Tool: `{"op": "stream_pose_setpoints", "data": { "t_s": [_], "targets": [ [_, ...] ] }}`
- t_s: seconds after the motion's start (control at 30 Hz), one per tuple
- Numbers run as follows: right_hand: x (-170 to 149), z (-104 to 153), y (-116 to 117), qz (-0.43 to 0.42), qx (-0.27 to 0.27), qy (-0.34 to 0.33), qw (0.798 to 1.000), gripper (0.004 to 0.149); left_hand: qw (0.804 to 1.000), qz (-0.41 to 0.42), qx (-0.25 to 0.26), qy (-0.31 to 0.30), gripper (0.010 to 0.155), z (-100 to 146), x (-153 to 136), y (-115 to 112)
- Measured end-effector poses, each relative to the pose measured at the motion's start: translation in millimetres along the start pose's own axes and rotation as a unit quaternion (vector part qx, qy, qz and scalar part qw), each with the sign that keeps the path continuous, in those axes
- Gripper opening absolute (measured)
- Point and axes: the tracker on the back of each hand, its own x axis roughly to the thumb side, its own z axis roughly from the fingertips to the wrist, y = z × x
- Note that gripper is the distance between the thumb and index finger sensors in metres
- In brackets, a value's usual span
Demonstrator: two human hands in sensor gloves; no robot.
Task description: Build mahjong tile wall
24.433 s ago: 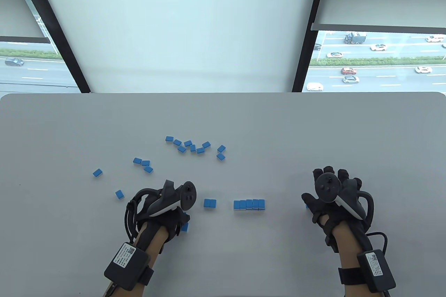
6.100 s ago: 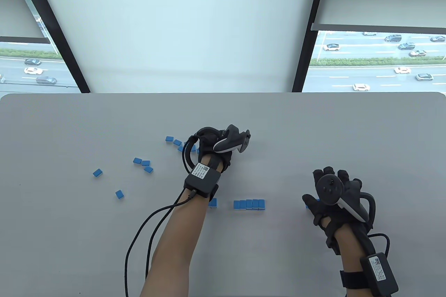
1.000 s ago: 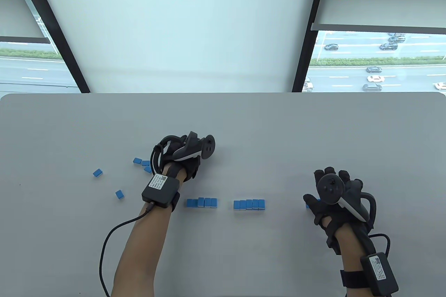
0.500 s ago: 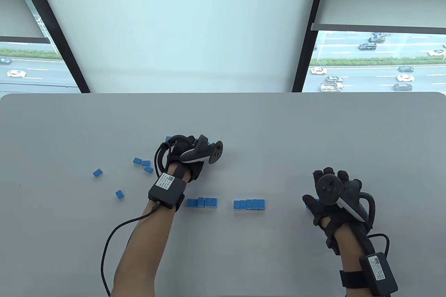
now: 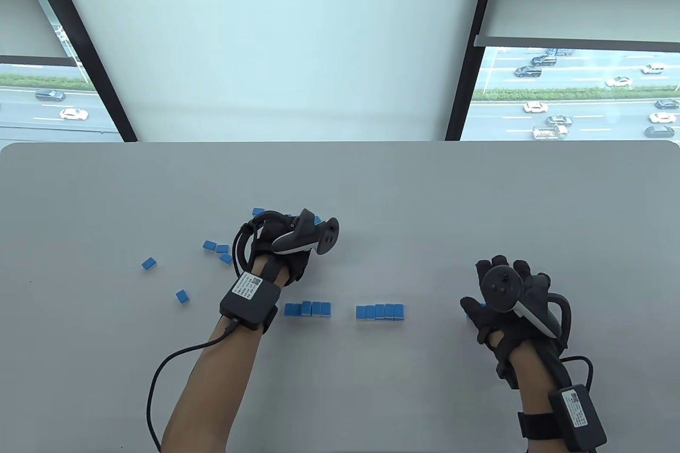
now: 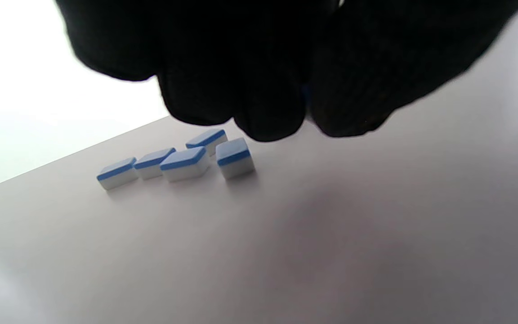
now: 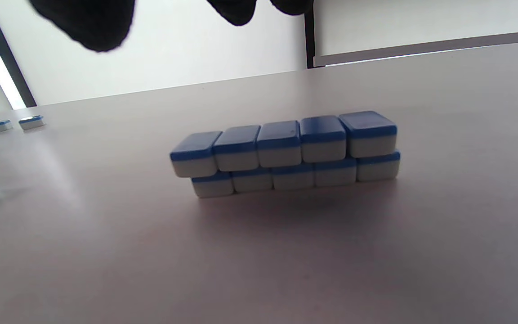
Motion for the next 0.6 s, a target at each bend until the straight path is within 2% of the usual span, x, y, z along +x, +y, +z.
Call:
{"op": "stream_pose_setpoints", "data": {
  "t_s": [0.4, 0.6],
  "targets": [
    [0.7, -0.4, 0.2, -0.009, 0.000, -0.005, 1.000, 0.080, 0.992, 0.086, 0.091, 0.024, 0.060, 103.8, -38.2, 34.3],
    [-0.1, -0.2, 0.0, -0.010, -0.001, -0.002, 1.000, 0.080, 0.981, 0.145, 0.129, 0.027, 0.059, 139.7, -40.3, 25.0]
  ]
}}
